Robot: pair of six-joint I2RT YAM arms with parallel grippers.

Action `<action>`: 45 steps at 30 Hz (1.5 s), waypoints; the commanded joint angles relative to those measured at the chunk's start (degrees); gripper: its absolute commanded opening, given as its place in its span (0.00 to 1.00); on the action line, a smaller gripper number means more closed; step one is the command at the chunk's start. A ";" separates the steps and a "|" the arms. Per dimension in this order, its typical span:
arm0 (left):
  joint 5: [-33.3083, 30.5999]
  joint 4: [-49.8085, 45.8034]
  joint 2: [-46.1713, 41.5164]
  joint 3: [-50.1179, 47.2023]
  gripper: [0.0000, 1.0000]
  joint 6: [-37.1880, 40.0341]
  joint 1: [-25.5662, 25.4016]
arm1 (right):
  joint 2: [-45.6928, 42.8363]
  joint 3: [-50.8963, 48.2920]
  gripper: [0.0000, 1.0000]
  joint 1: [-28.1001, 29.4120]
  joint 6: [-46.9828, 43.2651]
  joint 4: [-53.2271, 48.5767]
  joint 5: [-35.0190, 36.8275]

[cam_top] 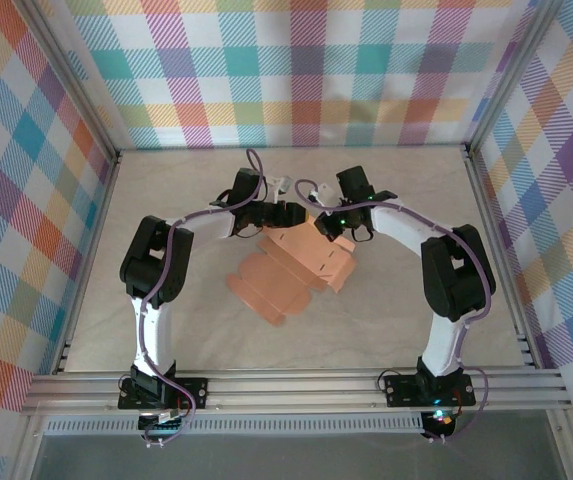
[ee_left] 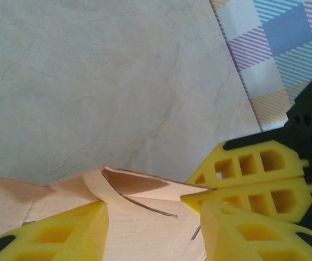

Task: Fold the paper box

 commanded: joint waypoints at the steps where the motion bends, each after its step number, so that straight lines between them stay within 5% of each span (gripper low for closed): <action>1: -0.53 3.94 1.39 2.25 0.48 -4.91 -0.82 | 1.07 0.26 0.00 1.55 -0.91 1.36 -1.31; 12: -1.76 8.00 3.97 3.02 0.49 -12.66 -0.62 | 0.95 -0.26 0.00 2.54 -1.53 0.99 -4.63; 21: -6.17 6.02 -4.39 -3.91 0.50 -4.61 0.79 | -0.34 -1.41 0.00 1.46 0.27 3.80 5.88; 28: -12.10 9.97 -14.24 -14.39 0.54 -2.07 4.15 | -3.17 -4.47 0.00 -0.47 0.13 7.13 7.26; 33: -17.16 12.67 -22.11 -26.18 0.66 -0.17 5.68 | -4.46 -5.23 0.00 -1.43 -1.68 6.36 3.54; 39: -14.65 16.07 -25.51 -35.29 0.82 -2.16 10.25 | -5.99 -4.97 0.00 -2.84 -1.92 5.27 -4.64; 45: -10.26 19.66 -21.68 -36.51 0.79 -1.68 12.31 | -5.96 -4.36 0.00 -3.07 -2.22 3.83 -7.34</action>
